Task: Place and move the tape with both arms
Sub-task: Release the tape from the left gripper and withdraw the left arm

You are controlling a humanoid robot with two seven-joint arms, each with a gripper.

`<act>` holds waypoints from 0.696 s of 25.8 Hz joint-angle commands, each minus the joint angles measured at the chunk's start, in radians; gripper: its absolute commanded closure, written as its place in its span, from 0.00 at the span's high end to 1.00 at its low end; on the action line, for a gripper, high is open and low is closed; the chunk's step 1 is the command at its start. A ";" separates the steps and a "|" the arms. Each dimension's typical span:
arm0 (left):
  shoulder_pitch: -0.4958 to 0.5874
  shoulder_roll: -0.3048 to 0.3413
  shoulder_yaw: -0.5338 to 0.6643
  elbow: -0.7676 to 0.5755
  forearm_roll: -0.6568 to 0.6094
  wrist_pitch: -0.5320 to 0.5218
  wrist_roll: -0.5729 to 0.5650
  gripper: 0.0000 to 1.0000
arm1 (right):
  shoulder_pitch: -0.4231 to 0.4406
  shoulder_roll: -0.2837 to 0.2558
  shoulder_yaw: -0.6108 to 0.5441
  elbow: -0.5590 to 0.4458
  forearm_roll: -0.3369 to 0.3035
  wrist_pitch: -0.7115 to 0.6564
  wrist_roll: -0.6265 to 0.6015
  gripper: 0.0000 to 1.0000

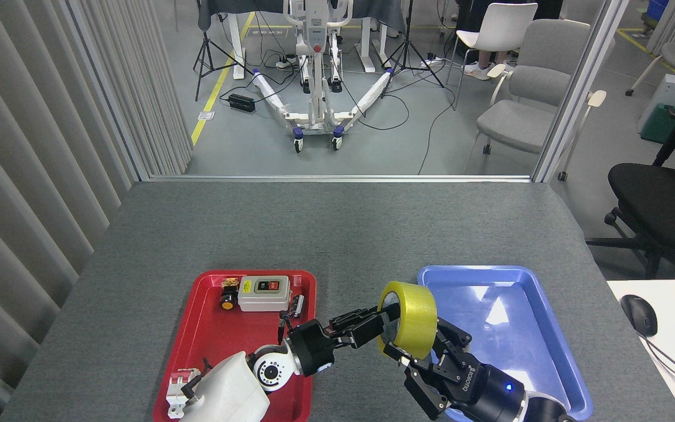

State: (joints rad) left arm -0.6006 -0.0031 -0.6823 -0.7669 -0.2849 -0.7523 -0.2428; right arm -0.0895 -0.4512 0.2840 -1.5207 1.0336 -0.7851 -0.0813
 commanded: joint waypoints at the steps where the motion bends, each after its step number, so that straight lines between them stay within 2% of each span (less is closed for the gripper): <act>1: -0.001 0.005 0.001 -0.012 -0.002 0.111 0.063 1.00 | 0.004 -0.006 0.000 -0.001 -0.032 0.000 -0.008 0.00; 3: -0.004 0.008 0.001 -0.014 0.000 0.113 0.066 1.00 | 0.004 -0.024 -0.002 -0.004 -0.064 0.000 -0.006 0.00; 7: -0.011 0.029 0.004 -0.020 0.000 0.114 0.068 1.00 | 0.005 -0.055 -0.020 -0.009 -0.083 0.000 -0.006 0.00; 11: -0.011 0.052 0.004 -0.045 0.000 0.114 0.083 1.00 | 0.008 -0.089 -0.098 0.011 -0.129 0.000 0.002 0.00; 15: -0.013 0.054 0.006 -0.045 -0.002 0.116 0.100 1.00 | 0.010 -0.142 -0.154 0.059 -0.138 0.000 0.008 0.00; 18: -0.013 0.071 0.006 -0.048 -0.002 0.114 0.102 1.00 | 0.010 -0.159 -0.164 0.085 -0.141 0.000 0.009 0.00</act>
State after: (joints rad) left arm -0.6129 0.0530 -0.6767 -0.8118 -0.2863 -0.6376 -0.1460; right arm -0.0801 -0.5890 0.1371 -1.4622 0.8978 -0.7846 -0.0797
